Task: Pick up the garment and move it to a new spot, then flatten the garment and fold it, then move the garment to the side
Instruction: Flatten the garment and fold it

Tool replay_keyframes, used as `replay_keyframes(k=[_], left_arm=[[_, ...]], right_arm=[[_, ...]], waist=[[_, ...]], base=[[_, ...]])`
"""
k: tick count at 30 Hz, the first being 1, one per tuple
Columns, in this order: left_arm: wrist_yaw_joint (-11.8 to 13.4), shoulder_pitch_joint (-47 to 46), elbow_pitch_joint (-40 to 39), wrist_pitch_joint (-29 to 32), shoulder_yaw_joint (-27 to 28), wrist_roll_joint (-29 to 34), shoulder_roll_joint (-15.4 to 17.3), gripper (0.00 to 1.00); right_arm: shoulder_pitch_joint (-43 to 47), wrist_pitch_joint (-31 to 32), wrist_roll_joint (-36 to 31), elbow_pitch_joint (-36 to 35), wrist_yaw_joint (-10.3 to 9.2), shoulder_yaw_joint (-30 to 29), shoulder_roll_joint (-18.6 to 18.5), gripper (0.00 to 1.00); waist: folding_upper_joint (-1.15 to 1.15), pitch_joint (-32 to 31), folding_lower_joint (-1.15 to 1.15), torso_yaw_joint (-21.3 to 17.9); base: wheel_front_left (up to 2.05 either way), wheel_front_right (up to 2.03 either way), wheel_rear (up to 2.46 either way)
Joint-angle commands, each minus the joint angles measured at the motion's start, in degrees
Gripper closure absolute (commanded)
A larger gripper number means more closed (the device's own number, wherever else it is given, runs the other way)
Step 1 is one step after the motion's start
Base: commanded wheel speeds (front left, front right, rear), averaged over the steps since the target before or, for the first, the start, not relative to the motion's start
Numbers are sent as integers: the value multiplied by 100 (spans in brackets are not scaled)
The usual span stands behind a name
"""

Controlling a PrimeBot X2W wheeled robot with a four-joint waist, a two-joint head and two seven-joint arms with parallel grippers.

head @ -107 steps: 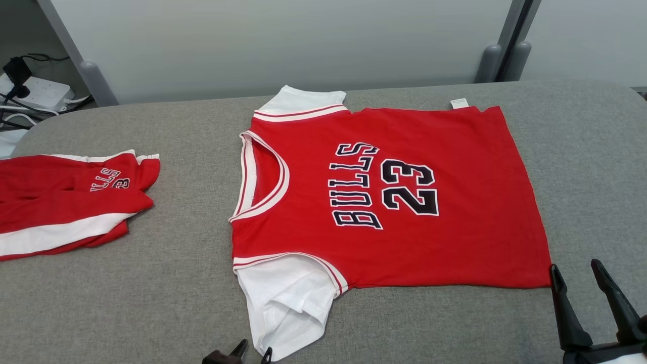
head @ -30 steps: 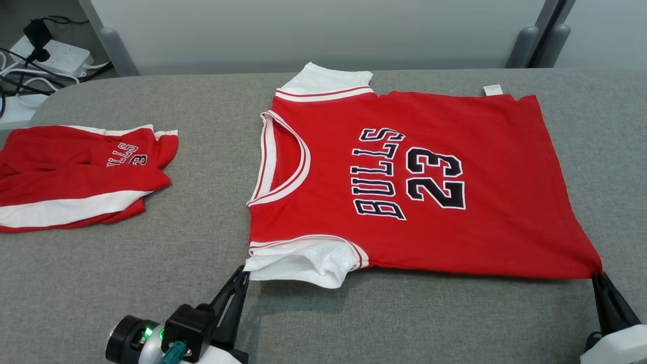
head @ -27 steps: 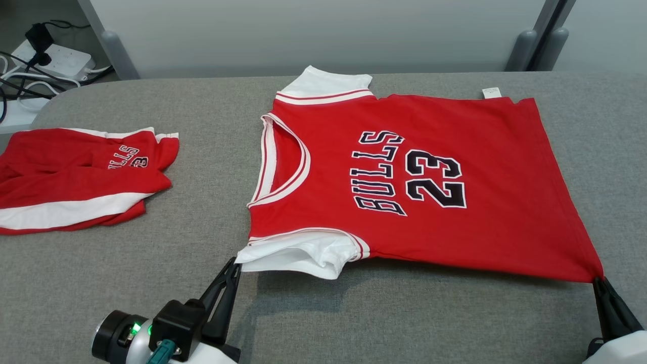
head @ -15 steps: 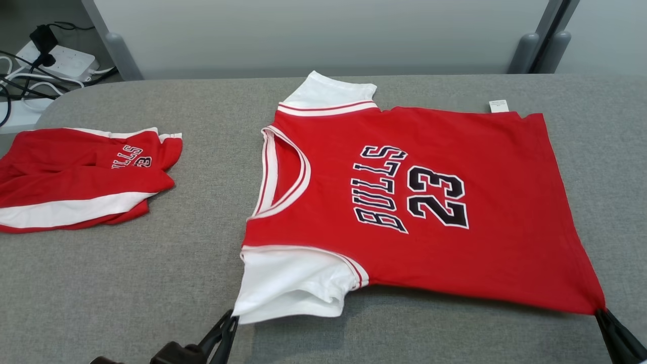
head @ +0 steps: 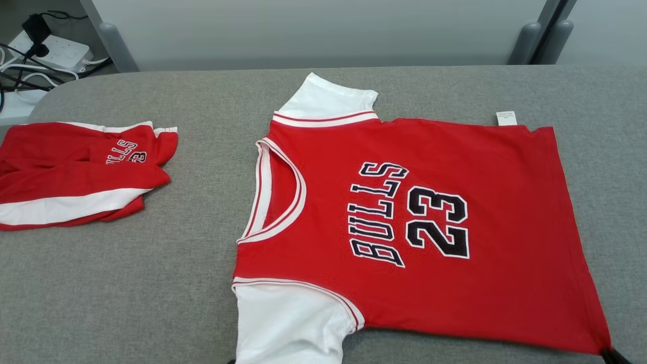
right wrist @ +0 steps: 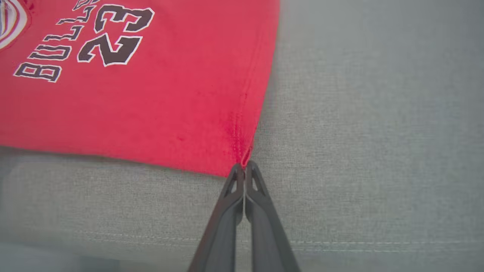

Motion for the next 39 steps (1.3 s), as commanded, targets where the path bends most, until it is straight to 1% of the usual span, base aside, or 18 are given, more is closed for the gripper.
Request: replay_keyframes(k=[1, 4, 6, 9, 13, 16, 17, 24, 32, 39], left_arm=[[-13, -126, -238, 43, 178, -37, 26, 100], [-45, -82, -377, 237, 159, -196, 55, 100], [-66, -189, -423, 192, 182, -309, 15, 100], [-123, -446, -365, 16, 234, -426, -45, 100], [-182, -844, -122, -288, 302, -438, -121, 100], [-303, -1160, 130, -518, 283, -466, -149, 100], [-374, -1367, 321, -637, 241, -467, -179, 100], [-531, -2153, 1006, -1113, 129, -447, -391, 100], [-649, -2999, 1975, -1697, 54, -418, -656, 100], [-691, -3622, 2802, -2273, 121, -360, -782, 100]], right_arm=[[25, 47, 33, -187, 0, -12, -239, 100], [149, 203, -13, -386, 0, -218, -166, 100], [150, 254, -74, -464, 0, -357, -93, 100], [54, 277, -222, -506, 0, -495, 11, 100], [-114, 143, -405, -518, 0, -548, 125, 100], [-261, 30, -528, -451, 0, -563, 177, 100], [-448, -49, -572, -374, 0, -515, 202, 100], [-1271, -379, -697, 300, 0, -219, 54, 100], [-2126, -574, -410, 1234, 0, 80, -83, 100], [-2780, -731, -210, 1877, 0, 414, -144, 100]], waist=[[0, -5, 0, -6], [0, -22, 0, -19], [0, -34, 0, -27], [0, -42, 0, -29], [0, -15, 0, -8], [0, 68, 0, 11], [0, 142, 0, -9], [0, 274, 0, -32], [0, 405, 0, 15], [0, 579, 0, -17]], base=[[0, 0, 0], [0, 0, 0], [0, 0, 0], [0, 0, 0], [0, 0, 0], [0, 0, 0], [0, 0, 0], [0, 0, 0], [0, 0, 0], [0, 0, 0]])
